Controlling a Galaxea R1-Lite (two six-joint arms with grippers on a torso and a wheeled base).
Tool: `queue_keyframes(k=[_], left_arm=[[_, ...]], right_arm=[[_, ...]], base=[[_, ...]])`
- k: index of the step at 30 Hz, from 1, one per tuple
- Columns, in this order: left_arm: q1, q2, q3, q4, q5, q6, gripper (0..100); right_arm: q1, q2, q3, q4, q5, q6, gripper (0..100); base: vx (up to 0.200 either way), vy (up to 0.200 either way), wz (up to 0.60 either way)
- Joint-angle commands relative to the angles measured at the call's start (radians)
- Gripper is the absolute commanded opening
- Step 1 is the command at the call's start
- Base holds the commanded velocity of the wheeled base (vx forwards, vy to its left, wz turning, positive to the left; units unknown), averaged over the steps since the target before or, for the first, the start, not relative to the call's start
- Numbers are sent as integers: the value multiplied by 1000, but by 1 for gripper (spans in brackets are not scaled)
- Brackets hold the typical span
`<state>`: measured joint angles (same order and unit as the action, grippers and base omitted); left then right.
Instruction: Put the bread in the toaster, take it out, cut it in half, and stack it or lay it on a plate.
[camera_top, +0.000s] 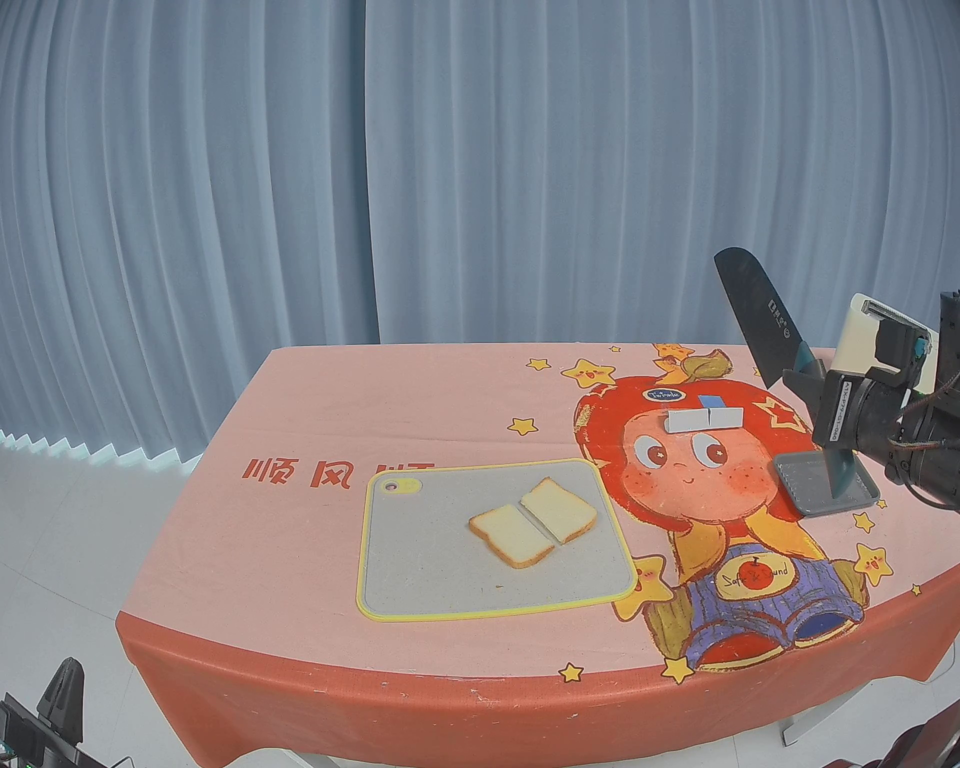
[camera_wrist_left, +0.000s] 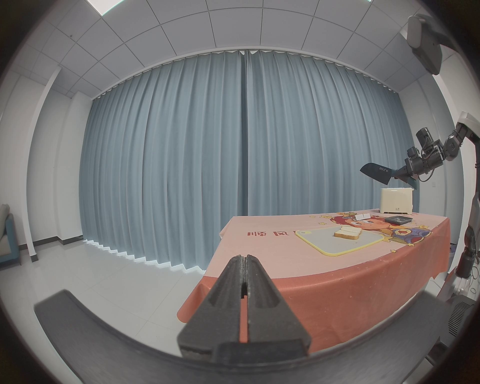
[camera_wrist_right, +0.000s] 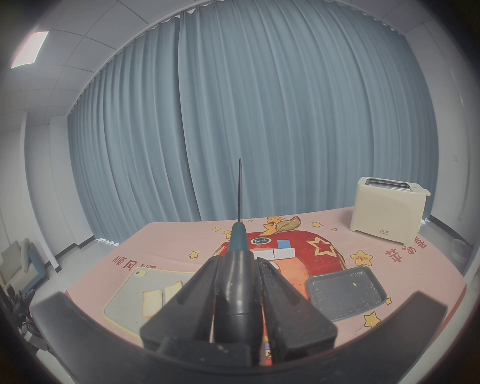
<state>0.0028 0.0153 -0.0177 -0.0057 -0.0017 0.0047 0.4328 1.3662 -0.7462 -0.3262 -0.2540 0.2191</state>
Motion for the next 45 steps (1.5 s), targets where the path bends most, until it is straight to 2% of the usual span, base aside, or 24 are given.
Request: queue_keyframes(k=[1,5,6,8,17,25,42,45], left_arm=[[0,-15,18,0,0,0,0],[0,-15,18,0,0,0,0],[0,-15,18,0,0,0,0],[0,-15,18,0,0,-2,0],[0,-15,18,0,0,0,0],[0,-15,18,0,0,0,0],[0,-15,18,0,0,0,0],[0,-15,18,0,0,-2,0]], right_arm=[[-14,7,-9,4,1,2,0],[-29,8,-10,4,4,2,0],[-43,16,-12,4,25,2,0],[-60,27,-12,-4,41,2,0],[-86,51,-18,-5,47,3,0],[-124,77,-27,-7,75,3,0],[-157,82,-35,-4,78,2,0],[-160,85,-35,-4,101,3,0]], base=[[0,0,0],[0,0,0],[0,0,0],[0,0,0],[0,0,0],[0,0,0],[0,0,0],[0,0,0]])
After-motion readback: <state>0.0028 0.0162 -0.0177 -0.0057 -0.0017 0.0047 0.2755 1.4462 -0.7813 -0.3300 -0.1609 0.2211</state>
